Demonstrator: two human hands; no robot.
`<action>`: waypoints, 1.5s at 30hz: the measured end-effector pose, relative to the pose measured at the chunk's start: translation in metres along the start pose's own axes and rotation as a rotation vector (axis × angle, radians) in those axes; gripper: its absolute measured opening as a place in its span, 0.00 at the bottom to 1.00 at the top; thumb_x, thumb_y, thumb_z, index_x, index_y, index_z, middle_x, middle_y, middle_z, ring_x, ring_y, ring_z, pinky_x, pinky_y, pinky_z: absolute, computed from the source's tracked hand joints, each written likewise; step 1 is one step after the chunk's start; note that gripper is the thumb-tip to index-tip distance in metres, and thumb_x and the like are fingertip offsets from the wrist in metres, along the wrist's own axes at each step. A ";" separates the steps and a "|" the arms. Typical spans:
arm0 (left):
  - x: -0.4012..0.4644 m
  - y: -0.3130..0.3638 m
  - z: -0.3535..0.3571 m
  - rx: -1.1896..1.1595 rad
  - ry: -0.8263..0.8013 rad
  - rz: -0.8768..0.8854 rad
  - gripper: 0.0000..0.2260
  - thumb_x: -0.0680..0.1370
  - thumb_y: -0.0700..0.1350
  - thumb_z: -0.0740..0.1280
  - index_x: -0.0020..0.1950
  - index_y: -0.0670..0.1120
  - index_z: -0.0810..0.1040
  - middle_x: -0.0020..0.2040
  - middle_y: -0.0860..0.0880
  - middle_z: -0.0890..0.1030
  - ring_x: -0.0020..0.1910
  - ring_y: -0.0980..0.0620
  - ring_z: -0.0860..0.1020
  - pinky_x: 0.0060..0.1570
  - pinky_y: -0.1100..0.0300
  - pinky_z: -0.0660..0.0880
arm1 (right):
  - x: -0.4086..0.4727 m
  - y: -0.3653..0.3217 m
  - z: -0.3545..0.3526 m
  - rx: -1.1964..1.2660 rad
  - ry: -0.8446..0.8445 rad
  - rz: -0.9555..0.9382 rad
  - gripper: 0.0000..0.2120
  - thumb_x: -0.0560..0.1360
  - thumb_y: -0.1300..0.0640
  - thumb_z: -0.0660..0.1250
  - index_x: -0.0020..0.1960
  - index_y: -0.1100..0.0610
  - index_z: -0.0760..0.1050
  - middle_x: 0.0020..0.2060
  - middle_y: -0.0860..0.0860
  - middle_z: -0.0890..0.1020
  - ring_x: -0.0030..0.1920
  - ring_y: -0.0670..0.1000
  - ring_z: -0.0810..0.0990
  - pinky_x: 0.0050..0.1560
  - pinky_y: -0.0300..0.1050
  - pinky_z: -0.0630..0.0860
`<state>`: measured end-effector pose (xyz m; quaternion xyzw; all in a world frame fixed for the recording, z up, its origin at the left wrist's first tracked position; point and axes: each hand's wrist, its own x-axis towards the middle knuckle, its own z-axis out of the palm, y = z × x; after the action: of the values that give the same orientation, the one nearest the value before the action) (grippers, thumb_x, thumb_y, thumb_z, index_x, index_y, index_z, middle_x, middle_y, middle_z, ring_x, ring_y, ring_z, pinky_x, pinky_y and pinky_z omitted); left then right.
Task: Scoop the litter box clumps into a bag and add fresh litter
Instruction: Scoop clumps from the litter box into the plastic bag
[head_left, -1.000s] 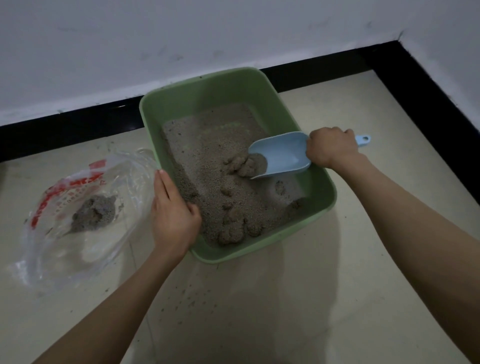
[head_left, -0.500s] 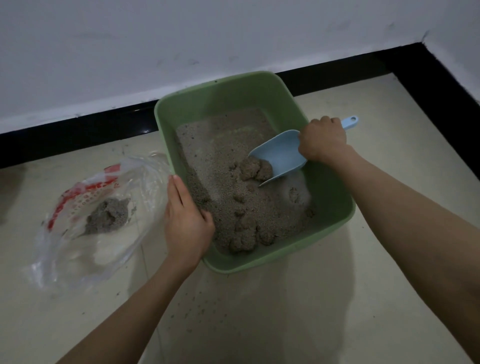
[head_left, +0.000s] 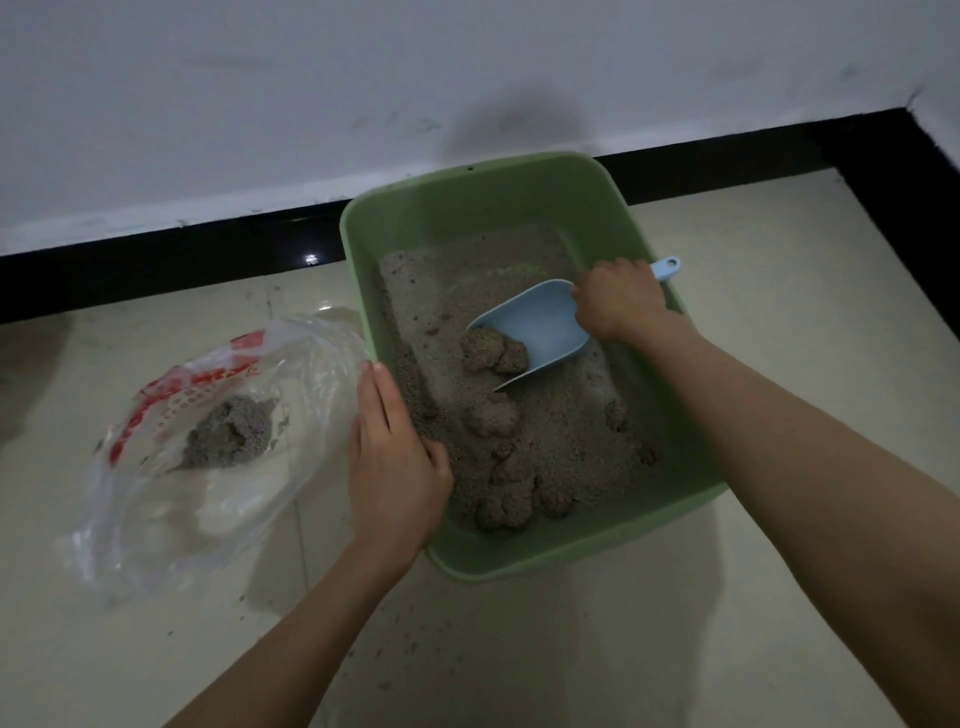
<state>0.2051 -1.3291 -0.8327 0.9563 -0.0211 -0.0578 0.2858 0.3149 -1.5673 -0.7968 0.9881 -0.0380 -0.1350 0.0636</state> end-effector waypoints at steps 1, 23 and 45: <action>0.000 0.000 0.000 -0.001 -0.001 -0.001 0.37 0.74 0.39 0.62 0.76 0.41 0.42 0.77 0.43 0.47 0.72 0.41 0.61 0.65 0.48 0.68 | 0.001 -0.002 0.000 0.010 -0.002 0.000 0.13 0.78 0.57 0.56 0.51 0.62 0.76 0.53 0.60 0.79 0.55 0.60 0.74 0.56 0.50 0.67; 0.000 -0.001 -0.002 0.009 -0.028 -0.009 0.38 0.74 0.41 0.61 0.76 0.42 0.40 0.77 0.44 0.45 0.73 0.42 0.59 0.69 0.50 0.63 | -0.018 -0.009 0.008 0.620 -0.097 0.269 0.12 0.80 0.56 0.53 0.43 0.59 0.70 0.42 0.56 0.73 0.43 0.55 0.72 0.44 0.44 0.66; 0.000 0.002 -0.003 -0.049 -0.050 -0.023 0.40 0.74 0.41 0.62 0.75 0.44 0.35 0.77 0.47 0.43 0.72 0.46 0.60 0.67 0.51 0.66 | 0.031 -0.074 -0.024 0.272 -0.096 0.223 0.12 0.76 0.58 0.58 0.56 0.61 0.74 0.56 0.58 0.78 0.59 0.58 0.75 0.65 0.52 0.61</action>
<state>0.2051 -1.3294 -0.8289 0.9474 -0.0159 -0.0857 0.3080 0.3560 -1.4940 -0.7918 0.9696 -0.1684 -0.1677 -0.0578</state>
